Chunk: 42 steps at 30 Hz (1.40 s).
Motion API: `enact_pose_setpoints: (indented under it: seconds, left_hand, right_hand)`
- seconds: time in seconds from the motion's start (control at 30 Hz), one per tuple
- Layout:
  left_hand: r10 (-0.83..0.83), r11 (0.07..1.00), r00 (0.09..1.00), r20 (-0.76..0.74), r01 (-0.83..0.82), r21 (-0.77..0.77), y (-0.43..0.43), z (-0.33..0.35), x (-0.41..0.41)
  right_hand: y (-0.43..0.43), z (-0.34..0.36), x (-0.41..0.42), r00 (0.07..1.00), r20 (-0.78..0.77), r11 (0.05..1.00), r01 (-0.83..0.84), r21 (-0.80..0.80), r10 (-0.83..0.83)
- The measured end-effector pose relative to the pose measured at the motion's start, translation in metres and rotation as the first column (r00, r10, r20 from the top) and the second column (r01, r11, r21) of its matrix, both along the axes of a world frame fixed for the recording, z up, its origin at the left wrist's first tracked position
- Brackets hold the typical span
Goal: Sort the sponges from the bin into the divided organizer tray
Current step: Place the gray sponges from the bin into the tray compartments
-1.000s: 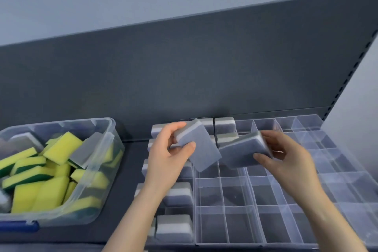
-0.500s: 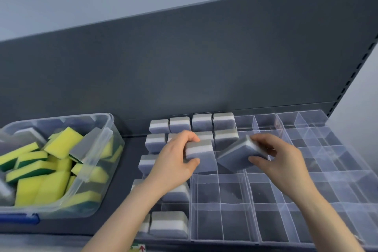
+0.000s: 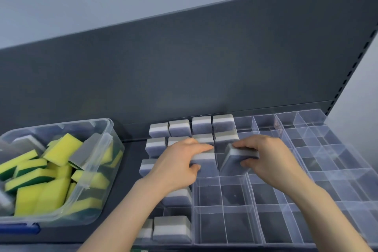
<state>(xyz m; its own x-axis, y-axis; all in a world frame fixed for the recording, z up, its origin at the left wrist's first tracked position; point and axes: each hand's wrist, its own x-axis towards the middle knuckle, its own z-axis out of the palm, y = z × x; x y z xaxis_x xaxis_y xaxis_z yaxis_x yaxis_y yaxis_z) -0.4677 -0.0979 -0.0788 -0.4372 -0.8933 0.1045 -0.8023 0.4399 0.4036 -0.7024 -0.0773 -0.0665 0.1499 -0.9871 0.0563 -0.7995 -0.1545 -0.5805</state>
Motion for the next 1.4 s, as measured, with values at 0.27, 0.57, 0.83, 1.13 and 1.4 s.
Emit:
enact_pose_setpoints:
  seconds: [0.27, 0.57, 0.83, 1.13, 1.4]
  left_hand:
    - [0.02, 1.0, 0.987, 0.158, -0.022, 0.009, -0.01, 0.007, -0.013]
    - [0.02, 0.996, 0.943, 0.334, -0.048, 0.075, -0.016, -0.009, -0.018]
    - [0.02, 0.996, 0.941, 0.338, -0.048, 0.074, -0.017, -0.015, -0.015]
    - [-0.007, 0.998, 0.945, 0.326, -0.012, 0.057, -0.011, -0.014, -0.01]
    - [0.136, 0.989, 0.99, 0.048, -0.133, -0.068, 0.011, 0.008, 0.038]
  right_hand:
    - [-0.011, -0.003, 0.012, 0.994, -0.1, 0.999, -0.037, 0.017, 0.039]
    - [-0.014, -0.035, 0.027, 0.995, -0.094, 0.994, -0.031, 0.104, 0.041]
    - [-0.011, -0.038, 0.024, 0.993, -0.114, 0.995, -0.022, 0.099, 0.033]
    - [-0.012, -0.022, 0.023, 0.977, -0.176, 0.987, -0.094, 0.133, 0.117]
    - [-0.002, 0.014, 0.042, 0.998, -0.068, 1.0, -0.012, -0.027, 0.01]
